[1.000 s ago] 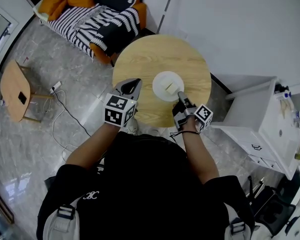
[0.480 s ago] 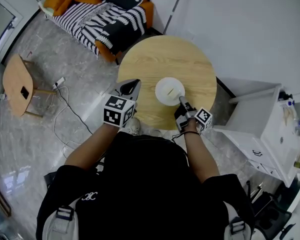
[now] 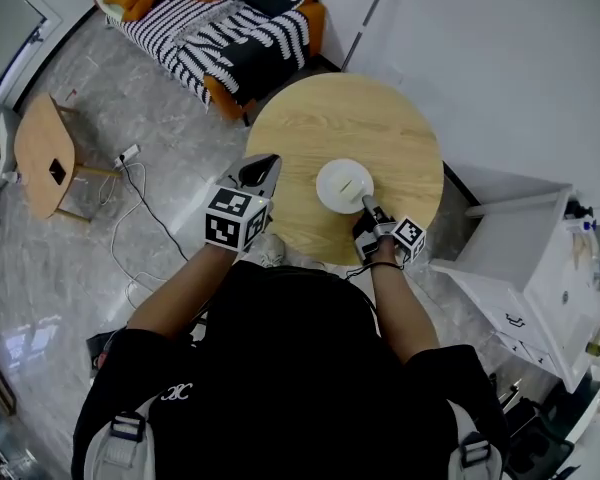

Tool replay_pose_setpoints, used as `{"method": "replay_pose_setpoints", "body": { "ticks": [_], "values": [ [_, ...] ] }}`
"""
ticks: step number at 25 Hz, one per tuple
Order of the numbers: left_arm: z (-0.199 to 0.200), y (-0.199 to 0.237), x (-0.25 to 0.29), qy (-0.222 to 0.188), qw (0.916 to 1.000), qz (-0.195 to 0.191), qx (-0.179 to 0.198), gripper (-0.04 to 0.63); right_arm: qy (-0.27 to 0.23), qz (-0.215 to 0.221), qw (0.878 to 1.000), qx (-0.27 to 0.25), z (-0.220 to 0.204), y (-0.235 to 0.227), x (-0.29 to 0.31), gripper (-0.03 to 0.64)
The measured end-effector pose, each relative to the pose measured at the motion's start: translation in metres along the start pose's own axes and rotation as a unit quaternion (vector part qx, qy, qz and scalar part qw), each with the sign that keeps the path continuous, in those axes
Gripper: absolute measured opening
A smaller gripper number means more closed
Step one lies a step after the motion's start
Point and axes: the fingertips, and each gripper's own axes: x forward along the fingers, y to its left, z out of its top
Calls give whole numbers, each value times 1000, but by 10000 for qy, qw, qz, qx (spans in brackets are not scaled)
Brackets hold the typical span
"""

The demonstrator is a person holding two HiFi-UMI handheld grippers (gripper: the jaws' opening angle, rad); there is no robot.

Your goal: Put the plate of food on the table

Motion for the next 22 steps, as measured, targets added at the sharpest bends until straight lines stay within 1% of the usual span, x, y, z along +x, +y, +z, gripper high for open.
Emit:
{"method": "replay_pose_setpoints", "body": {
  "ticks": [11, 16, 18, 19, 20, 22],
  "values": [
    [0, -2, 9, 71, 9999, -79, -51, 8, -21, -383, 9993, -26, -3, -12, 2, 21],
    [-1, -8, 15, 112, 9998, -168, -50, 8, 3, -697, 9975, 155, -3, -17, 5, 21],
    [-1, -9, 16, 126, 9997, -188, -48, 8, 29, -925, 9956, 116, -3, -18, 6, 21],
    [-2, -9, 17, 134, 9997, -193, -51, 8, 31, -1112, 9938, 24, -2, -19, 6, 21],
    [-2, -9, 18, 141, 9997, -198, -53, 8, 28, -1355, 9907, -133, -1, -21, 6, 26],
    [-3, -10, 19, 149, 9997, -210, -57, 8, 42, -1905, 9798, -607, 2, -23, 6, 41]
  ]
}}
